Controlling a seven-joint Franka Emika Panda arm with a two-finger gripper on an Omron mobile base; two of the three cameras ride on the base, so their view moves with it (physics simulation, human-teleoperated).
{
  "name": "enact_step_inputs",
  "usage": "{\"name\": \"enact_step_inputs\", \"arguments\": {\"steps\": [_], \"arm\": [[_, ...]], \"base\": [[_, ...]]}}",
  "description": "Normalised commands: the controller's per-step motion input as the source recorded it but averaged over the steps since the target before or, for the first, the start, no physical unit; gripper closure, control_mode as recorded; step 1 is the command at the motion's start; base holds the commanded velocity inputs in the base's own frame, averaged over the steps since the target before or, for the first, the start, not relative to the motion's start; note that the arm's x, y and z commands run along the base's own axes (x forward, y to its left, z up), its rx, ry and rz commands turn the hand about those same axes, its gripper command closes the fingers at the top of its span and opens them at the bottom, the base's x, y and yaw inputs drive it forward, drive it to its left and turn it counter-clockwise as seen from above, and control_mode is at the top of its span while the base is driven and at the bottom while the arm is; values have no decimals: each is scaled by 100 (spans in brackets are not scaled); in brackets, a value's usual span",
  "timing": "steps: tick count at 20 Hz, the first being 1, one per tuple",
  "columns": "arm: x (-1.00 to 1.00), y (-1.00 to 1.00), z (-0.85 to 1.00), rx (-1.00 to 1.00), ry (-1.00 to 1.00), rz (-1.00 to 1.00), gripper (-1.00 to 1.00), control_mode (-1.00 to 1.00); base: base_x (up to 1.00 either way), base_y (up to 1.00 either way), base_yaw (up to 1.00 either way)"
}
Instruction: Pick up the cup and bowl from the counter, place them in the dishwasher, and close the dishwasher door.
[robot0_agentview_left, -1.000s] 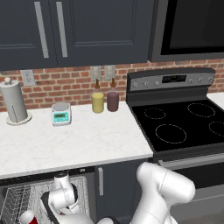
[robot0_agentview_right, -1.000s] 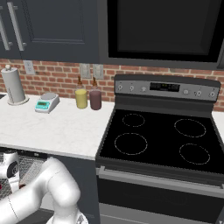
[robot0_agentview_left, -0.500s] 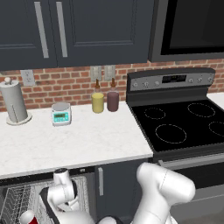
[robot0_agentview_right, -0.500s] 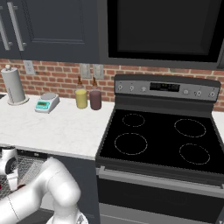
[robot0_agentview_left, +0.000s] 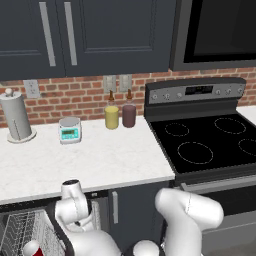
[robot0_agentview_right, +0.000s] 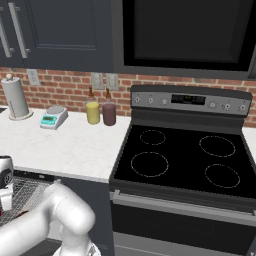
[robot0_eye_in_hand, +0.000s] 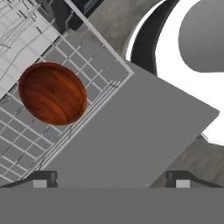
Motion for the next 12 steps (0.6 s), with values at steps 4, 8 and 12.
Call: {"name": "enact_step_inputs", "arguments": {"steps": [4,8,12], "arm": [[-33,-33,36,11,-6,0,-100,-100],[-17,-31,38,9,-8,0,-100,-100],[-16,-16,34,8,-10,0,-100,-100]], "base": [[0,0,0],[0,0,0],[0,0,0]]}}
